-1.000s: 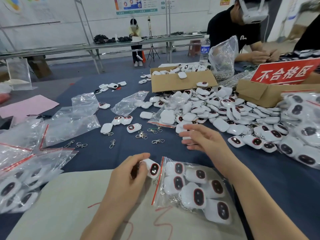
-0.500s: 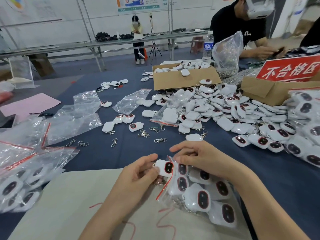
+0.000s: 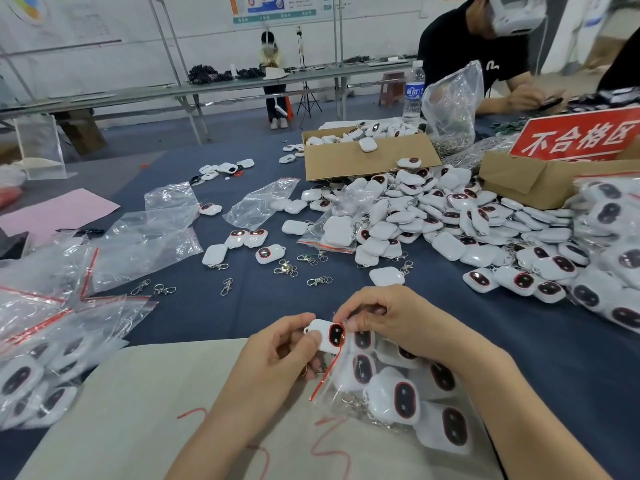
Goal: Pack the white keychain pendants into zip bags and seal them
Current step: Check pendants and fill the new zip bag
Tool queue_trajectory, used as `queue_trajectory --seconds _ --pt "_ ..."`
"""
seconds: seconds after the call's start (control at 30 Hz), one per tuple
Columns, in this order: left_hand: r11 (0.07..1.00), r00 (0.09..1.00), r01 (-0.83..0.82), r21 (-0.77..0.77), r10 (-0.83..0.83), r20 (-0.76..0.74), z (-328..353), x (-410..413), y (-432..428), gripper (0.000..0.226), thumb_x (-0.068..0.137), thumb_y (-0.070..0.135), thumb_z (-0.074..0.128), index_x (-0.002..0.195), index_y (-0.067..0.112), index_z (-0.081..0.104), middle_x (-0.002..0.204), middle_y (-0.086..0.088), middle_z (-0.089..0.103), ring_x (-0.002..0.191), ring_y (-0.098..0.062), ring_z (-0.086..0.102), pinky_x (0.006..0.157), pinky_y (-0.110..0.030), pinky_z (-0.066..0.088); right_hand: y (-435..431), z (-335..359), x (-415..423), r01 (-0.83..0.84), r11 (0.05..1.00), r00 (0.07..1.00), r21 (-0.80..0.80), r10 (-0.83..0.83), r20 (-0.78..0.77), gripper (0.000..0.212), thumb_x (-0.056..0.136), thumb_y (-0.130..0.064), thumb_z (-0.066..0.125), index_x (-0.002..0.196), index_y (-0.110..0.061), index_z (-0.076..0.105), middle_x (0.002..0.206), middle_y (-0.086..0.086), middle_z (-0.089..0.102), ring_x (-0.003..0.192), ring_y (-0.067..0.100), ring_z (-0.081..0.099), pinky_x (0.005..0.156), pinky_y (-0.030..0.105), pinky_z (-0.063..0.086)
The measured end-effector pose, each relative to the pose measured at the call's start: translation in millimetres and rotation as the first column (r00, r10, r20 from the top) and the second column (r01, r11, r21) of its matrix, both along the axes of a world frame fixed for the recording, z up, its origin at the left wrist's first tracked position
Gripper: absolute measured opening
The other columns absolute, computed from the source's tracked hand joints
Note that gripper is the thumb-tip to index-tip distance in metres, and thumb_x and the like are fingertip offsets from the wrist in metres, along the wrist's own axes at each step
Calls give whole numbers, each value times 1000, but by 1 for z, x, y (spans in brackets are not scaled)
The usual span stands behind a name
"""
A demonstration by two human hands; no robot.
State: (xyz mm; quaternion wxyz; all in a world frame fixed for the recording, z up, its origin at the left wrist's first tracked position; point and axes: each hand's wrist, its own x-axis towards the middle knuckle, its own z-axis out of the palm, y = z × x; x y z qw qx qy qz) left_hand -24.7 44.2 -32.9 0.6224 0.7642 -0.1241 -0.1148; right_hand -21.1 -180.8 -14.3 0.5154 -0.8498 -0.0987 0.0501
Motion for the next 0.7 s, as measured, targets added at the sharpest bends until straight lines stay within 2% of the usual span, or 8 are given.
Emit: queue_trajectory --seconds 0.13,0.23,0.3,0.47,0.6,0.67,0.7 --pt "1000 1000 -14 -15 13 -21 -1 0 0 21 99 21 62 118 27 66 71 -2 71 63 -10 63 65 -17 50 3 0 0 -7 999 1000 -49 7 0 34 96 -16 67 97 -50 75 103 -18 71 98 0 64 90 15 46" --pt "1000 999 -9 2 9 -32 0 0 1 20 100 19 60 117 26 67 71 -3 72 63 -11 63 65 -18 50 4 0 0 -16 996 1000 -87 15 -12 32 96 -18 65 95 -48 75 103 -14 71 99 2 64 95 24 48" --pt "1000 999 11 15 -11 -37 1 0 3 18 100 19 59 112 27 70 72 -4 72 62 -12 61 63 -20 49 3 0 0 -9 995 1000 -97 8 -9 27 95 -17 67 91 -43 74 98 -13 72 93 3 64 93 29 50" --pt "995 993 94 25 -92 -77 8 -3 11 23 100 18 61 100 37 75 67 1 63 57 -13 50 47 -18 37 2 -3 0 13 992 1000 -123 -12 5 26 96 -15 63 87 -39 70 93 -6 73 90 14 65 92 40 53" --pt "970 977 214 111 -214 -15 15 -6 12 22 100 24 62 104 40 76 66 9 60 58 -7 46 52 -14 36 3 -6 0 44 993 999 -107 -41 22 22 98 -21 60 88 -40 66 96 -7 73 87 11 68 88 42 55" --pt "953 961 259 154 -270 54 18 -9 10 19 101 33 60 109 42 76 70 10 66 61 -2 52 57 -14 41 3 -7 1 64 991 997 -117 -58 55 20 99 -25 59 89 -41 64 95 -7 72 77 7 66 83 37 55" --pt "950 956 262 170 -279 84 18 -11 10 18 98 41 61 110 42 75 75 7 70 65 -2 56 60 -18 46 4 -8 1 74 990 996 -121 -67 66 20 99 -26 59 89 -42 63 93 -7 71 70 4 65 80 33 55"
